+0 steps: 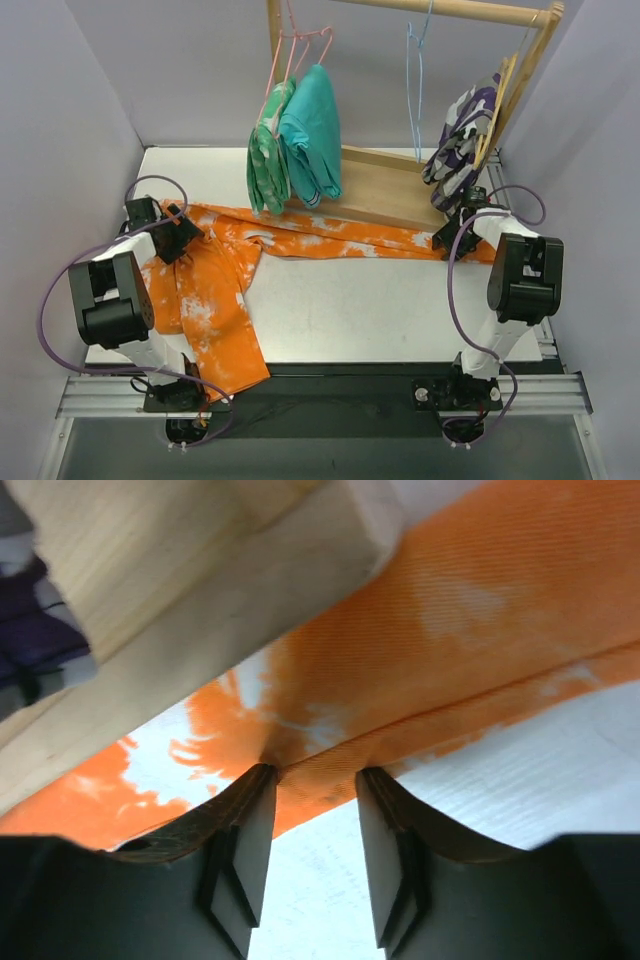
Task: Place the trousers on the hanger
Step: Flatten out the trousers at the center of the board.
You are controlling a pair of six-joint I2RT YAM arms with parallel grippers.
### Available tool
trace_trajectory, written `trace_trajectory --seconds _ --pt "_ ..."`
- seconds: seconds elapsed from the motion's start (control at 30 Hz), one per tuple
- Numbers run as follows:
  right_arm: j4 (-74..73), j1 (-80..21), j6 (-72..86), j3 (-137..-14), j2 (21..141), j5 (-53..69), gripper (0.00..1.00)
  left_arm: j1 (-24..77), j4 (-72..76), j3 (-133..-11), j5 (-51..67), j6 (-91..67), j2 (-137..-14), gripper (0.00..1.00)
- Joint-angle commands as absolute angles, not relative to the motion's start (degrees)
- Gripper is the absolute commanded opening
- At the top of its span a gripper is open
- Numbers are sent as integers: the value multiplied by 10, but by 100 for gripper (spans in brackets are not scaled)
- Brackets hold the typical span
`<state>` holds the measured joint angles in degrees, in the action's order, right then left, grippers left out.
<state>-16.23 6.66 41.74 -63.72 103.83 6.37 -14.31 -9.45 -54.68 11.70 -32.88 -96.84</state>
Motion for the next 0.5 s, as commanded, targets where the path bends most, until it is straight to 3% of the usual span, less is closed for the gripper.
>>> trace_trajectory --seconds 0.0,0.1,0.13,0.47 --pt "-250 63 420 -657 1063 11 25 -170 -156 -503 111 -342 -960 87" --pt "-288 62 421 -647 1056 2 4 -194 -156 -476 105 -354 -939 87" --pt "-296 62 421 -638 1050 2 2 -200 -156 -469 103 -357 -932 87" --pt "-332 63 409 -543 955 -11 0 -250 -176 -399 76 -335 -862 88"
